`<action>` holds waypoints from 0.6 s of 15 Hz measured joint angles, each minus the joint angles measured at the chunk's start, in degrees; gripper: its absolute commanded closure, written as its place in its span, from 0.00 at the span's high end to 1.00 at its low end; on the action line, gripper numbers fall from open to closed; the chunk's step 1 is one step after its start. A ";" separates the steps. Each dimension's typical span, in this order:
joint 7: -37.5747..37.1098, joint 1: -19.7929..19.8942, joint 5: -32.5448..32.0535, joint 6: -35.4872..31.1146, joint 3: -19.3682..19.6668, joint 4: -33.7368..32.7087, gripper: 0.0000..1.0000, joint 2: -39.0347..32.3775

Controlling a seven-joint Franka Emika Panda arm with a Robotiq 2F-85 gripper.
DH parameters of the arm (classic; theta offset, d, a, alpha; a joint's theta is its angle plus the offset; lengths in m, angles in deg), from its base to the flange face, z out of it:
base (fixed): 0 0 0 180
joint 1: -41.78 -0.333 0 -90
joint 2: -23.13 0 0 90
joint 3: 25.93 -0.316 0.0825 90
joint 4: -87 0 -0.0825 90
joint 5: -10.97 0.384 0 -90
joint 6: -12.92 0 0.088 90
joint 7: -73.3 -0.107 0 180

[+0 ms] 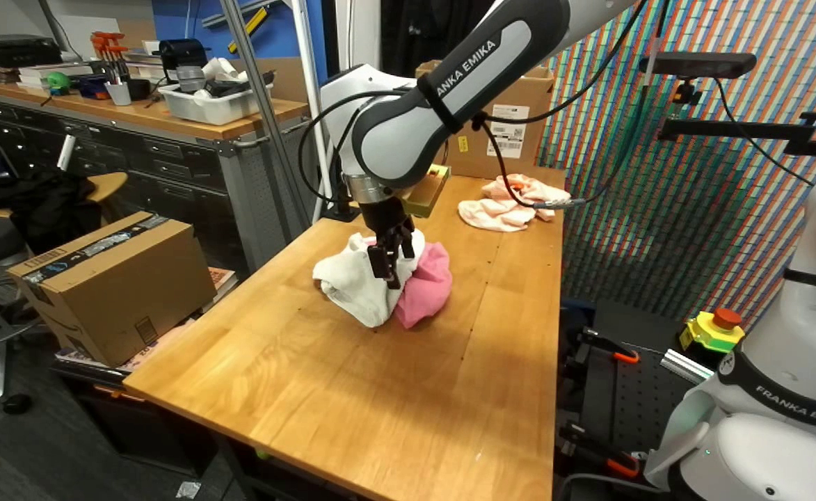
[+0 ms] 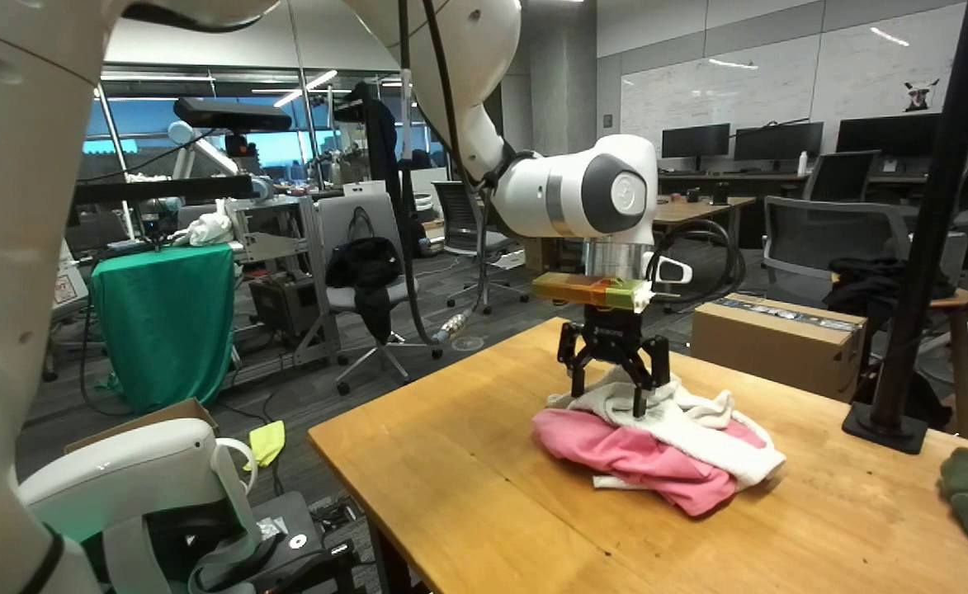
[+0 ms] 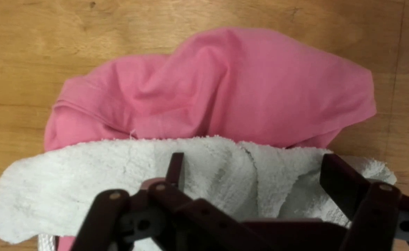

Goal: Separate the objects on the table

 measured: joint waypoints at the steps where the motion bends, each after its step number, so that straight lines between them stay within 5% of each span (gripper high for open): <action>1: -0.25 0.00 -0.10 -1.78 0.01 0.81 1.00 0.55; 9: -1.83 -0.02 -0.70 -9.30 0.01 4.92 1.00 3.08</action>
